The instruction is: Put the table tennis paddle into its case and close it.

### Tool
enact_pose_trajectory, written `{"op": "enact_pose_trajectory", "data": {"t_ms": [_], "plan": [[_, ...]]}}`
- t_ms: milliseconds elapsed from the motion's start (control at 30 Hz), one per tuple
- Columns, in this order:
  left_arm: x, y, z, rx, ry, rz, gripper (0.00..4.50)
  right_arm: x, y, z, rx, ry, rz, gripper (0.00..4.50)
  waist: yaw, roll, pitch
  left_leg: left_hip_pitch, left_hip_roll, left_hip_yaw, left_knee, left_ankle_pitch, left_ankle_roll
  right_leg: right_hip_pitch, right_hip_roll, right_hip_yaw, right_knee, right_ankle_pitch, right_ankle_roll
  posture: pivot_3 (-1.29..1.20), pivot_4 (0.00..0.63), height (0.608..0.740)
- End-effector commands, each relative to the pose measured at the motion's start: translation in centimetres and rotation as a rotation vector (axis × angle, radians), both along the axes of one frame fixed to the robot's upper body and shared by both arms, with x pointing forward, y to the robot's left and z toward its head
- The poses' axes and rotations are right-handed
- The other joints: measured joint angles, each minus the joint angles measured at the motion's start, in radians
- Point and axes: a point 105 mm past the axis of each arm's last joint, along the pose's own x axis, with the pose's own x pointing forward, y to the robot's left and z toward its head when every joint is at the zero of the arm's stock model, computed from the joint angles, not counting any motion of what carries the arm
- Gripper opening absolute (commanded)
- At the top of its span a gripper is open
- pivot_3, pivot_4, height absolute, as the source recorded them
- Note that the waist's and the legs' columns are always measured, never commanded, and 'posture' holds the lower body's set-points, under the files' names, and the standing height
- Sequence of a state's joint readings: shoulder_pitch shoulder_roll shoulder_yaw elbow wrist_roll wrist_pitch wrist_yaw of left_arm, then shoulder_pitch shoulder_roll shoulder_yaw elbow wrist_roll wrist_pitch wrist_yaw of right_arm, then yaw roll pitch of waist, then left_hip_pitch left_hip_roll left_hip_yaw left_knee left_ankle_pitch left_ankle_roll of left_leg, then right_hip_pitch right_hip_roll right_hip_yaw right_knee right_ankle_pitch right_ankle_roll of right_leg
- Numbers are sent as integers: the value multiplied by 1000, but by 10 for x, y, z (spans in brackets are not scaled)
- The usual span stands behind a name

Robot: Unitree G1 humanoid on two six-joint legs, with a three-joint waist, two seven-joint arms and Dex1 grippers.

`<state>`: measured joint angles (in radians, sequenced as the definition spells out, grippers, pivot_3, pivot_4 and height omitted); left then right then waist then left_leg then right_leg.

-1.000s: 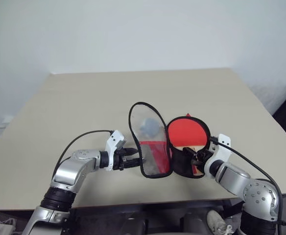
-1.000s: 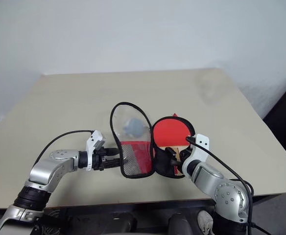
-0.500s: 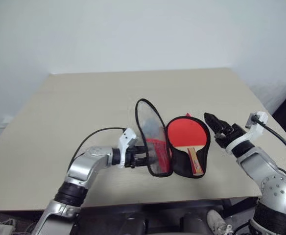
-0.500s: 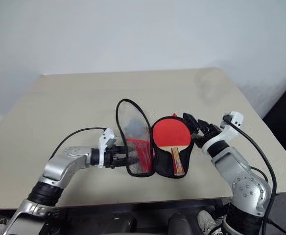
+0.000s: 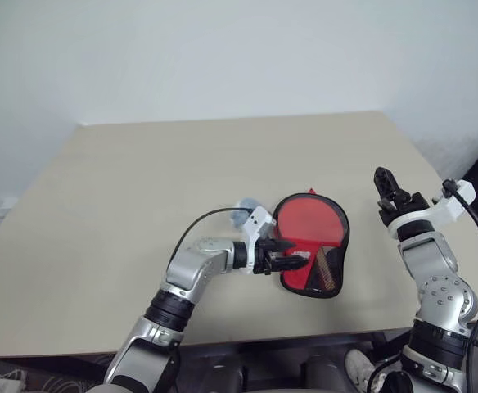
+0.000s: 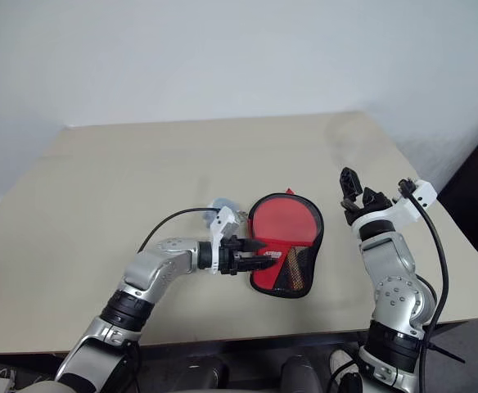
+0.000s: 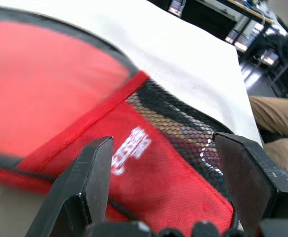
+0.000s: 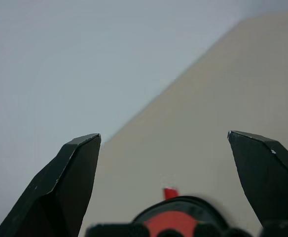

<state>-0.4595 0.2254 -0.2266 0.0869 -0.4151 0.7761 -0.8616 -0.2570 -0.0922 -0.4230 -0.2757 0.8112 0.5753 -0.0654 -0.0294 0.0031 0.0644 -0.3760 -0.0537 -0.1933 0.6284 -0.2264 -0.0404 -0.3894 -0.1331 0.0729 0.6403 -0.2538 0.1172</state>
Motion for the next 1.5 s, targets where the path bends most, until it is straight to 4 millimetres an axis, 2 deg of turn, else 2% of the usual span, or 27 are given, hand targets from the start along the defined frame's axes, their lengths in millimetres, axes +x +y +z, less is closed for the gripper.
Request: {"op": "enact_pose_trajectory", "data": {"t_ms": [33, 167, 267, 467, 600, 700, 900, 1200, 1267, 1500], "plan": [[9, 17, 17, -6, -5, 63, 3431, -1, 8, 3, -48, -24, 6, 4469, -5, 0, 0, 0, 0, 0, 0, 0, 0, 0, 0, 0, 0, 0, 0, 0, 0, 740], [0, 32, 7, 74, 45, 66, 3431, -2, 9, -2, -45, -13, 2, 4469, -15, 0, 0, 0, 0, 0, 0, 0, 0, 0, 0, 0, 0, 0, 0, 0, 0, 740], [-5, 33, -3, 94, 123, 69, 3431, 2, 9, -5, -44, -2, -1, 4469, -16, 0, 0, 0, 0, -1, 0, 0, 0, 1, 0, 0, 0, 0, 0, 0, 0, 740], [-8, 9, -12, 53, 282, 65, 3431, 6, 13, -9, -59, 13, 9, 4469, -18, 1, 0, 0, 0, -1, 0, 0, 0, 1, 0, 0, 0, 0, 0, 0, 0, 740], [-6, -6, -13, -9, 415, 60, 3431, 7, 9, -12, -66, 35, -7, 4469, -17, 1, 0, 0, -1, -2, 1, 0, 0, 2, 0, -1, 0, 0, 0, 0, 0, 740], [-14, -14, -18, -18, 516, 22, 3431, 6, 5, -14, -69, 49, -28, 4469, -18, 1, 0, 0, -1, -2, 1, 0, 0, 2, 0, -1, 0, 0, 0, 0, 0, 740], [-26, -20, -19, -43, 634, -30, 3431, 3, 0, -18, -79, 72, -66, 4469, -18, 1, -1, 0, -1, -2, 1, 0, 0, 2, 0, -1, 0, 0, 0, 0, 0, 740], [-35, -23, -17, -45, 684, -86, 506, 0, -9, -24, -86, 103, -117, 4500, -19, 1, -1, 0, -1, -2, 0, 0, 0, 1, 0, -1, 0, 0, 0, 0, 0, 740], [-35, -23, -16, -61, 711, -86, 23, 1, -10, -25, -96, 112, -128, 4500, -19, 2, -1, 0, -1, -2, 0, 0, 0, 1, 0, -1, 0, 0, 0, 0, 0, 740], [-52, -23, -15, -46, 783, -156, 23, 1, -9, -29, -107, 129, -135, 4500, -19, 2, -1, 0, -1, -2, 0, 0, 0, 1, 0, -1, 0, 0, 0, 0, 0, 740]]}}
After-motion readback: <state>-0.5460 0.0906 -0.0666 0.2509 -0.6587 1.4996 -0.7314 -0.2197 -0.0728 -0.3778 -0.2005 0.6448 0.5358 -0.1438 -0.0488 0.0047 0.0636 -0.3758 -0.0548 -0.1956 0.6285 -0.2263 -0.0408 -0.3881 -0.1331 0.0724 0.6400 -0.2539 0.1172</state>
